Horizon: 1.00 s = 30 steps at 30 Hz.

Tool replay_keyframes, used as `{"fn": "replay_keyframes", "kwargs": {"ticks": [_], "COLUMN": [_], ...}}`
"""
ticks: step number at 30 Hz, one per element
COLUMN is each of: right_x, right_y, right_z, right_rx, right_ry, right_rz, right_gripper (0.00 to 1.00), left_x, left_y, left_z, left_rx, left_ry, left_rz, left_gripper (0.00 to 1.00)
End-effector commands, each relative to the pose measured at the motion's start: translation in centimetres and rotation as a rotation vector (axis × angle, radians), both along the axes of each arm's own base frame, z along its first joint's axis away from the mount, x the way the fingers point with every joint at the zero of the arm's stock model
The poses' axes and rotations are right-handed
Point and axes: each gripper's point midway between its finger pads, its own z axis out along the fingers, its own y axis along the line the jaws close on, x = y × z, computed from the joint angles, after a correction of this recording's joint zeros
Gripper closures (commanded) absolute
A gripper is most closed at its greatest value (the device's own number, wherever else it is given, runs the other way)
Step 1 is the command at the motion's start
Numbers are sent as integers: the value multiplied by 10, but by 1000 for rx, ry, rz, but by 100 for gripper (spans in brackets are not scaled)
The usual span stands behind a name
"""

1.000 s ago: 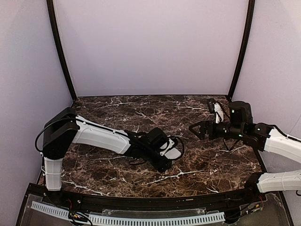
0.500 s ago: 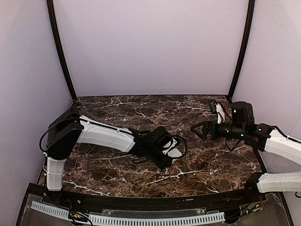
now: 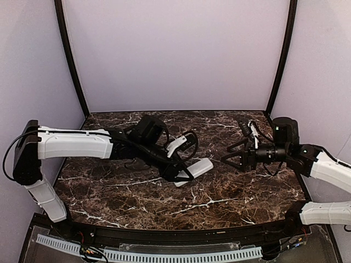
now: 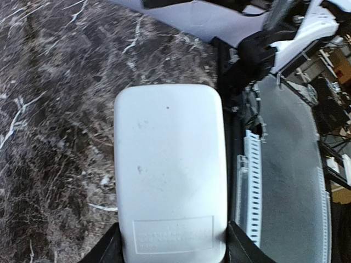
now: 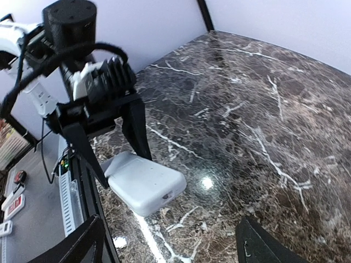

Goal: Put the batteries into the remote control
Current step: Pick up the remote control from the center of the board, then pass from the left arm to the right

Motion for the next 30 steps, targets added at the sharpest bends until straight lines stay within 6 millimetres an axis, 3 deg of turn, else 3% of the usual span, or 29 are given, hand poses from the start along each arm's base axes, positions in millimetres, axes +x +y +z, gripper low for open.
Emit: {"fn": "replay_keyframes", "kwargs": {"ticks": [1, 6, 12, 15, 24, 30], "right_x": [-31, -58, -90, -101, -123, -141], "right_y": [20, 43, 66, 73, 94, 108], "right_z": [36, 41, 48, 58, 62, 61], "right_rx": [105, 75, 52, 47, 15, 14], "right_ry": [-181, -317, -476, -540, -602, -610], "right_rz": [241, 390, 509, 547, 636, 705], "right_gripper": [19, 22, 25, 26, 30, 43], "left_x": [-50, -79, -103, -108, -115, -118], "left_y": [18, 41, 53, 55, 55, 55], "left_z": [39, 72, 98, 104, 113, 118], "left_rx": [-124, -198, -290, -307, -351, -378], "left_ry": [140, 264, 371, 408, 467, 491], "left_rz": [-191, -273, -352, -378, -437, -461], "left_gripper": [72, 72, 73, 73, 73, 73]}}
